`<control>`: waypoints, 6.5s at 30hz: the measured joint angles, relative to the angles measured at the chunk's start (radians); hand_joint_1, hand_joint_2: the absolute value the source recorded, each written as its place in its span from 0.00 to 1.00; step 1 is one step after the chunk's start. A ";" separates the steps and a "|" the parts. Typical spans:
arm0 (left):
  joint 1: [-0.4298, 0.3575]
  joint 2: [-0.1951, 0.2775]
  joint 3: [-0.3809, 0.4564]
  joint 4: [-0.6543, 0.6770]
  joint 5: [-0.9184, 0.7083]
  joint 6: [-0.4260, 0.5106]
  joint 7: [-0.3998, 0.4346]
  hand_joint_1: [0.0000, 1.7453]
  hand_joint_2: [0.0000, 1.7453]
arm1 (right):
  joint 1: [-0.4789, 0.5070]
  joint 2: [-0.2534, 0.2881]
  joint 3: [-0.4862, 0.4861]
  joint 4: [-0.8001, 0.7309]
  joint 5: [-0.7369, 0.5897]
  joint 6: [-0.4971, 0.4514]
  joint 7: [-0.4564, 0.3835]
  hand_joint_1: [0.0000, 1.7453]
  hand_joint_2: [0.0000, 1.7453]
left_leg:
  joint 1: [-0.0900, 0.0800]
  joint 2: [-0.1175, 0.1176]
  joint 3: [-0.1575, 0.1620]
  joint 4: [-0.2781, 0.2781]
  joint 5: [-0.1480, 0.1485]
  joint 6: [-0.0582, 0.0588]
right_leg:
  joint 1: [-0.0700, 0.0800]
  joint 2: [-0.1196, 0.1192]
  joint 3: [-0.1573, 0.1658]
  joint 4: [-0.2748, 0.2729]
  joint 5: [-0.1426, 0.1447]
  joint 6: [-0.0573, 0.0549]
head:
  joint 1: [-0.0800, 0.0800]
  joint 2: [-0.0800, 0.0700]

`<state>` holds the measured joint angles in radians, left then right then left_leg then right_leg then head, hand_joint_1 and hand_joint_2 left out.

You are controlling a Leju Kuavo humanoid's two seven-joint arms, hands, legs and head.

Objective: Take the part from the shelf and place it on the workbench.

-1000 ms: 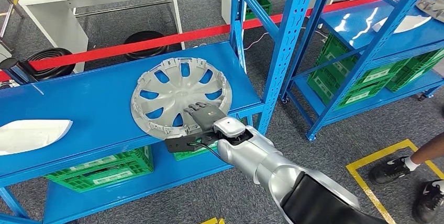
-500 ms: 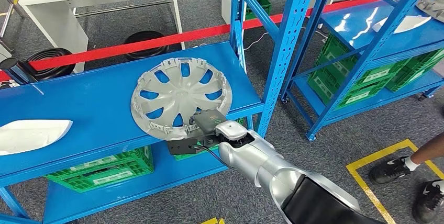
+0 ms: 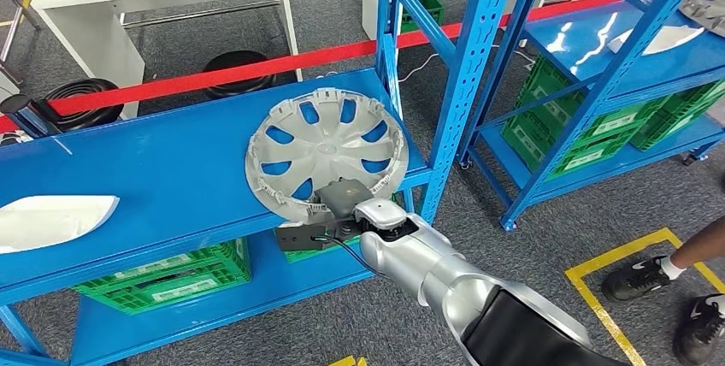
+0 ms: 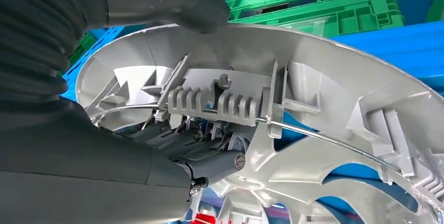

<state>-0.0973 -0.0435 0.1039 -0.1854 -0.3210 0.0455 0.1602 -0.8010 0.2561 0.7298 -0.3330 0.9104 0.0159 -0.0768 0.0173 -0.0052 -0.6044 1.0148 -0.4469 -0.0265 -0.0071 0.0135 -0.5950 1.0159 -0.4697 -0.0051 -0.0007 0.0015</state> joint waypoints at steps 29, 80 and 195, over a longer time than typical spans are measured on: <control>-0.002 0.003 0.039 0.000 0.012 0.007 0.000 0.00 0.00 | -0.044 -0.027 -0.053 -0.001 -0.050 -0.068 -0.035 1.00 1.00 | 0.000 0.000 -0.001 0.000 0.000 0.000 | 0.000 0.000 0.000 0.000 0.000 0.000 | 0.000 0.000; 0.004 -0.007 0.090 0.002 0.025 0.059 0.000 0.00 1.00 | -0.192 -0.022 -0.035 -0.501 0.030 -0.296 -0.214 1.00 1.00 | 0.000 0.000 -0.002 0.000 0.000 0.000 | 0.000 -0.001 -0.001 0.001 0.000 0.000 | 0.000 0.000; 0.009 -0.012 0.249 -0.003 0.120 -0.105 0.001 0.00 1.00 | -0.018 -0.191 0.203 -1.023 -0.056 -0.171 -0.193 1.00 1.00 | 0.005 0.003 -0.116 0.240 -0.134 -0.035 | -0.003 -0.011 -0.015 0.011 0.009 -0.041 | 0.001 0.000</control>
<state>-0.0882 -0.0559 0.3532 -0.1884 -0.2012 -0.0595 0.1610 -0.8189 0.0648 0.9324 -1.3561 0.8540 -0.1553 -0.2697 0.0220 -0.0019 -0.7199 1.2546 -0.5812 -0.0613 -0.0099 0.0026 -0.6101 1.0272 -0.4609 -0.0464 0.0002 0.0015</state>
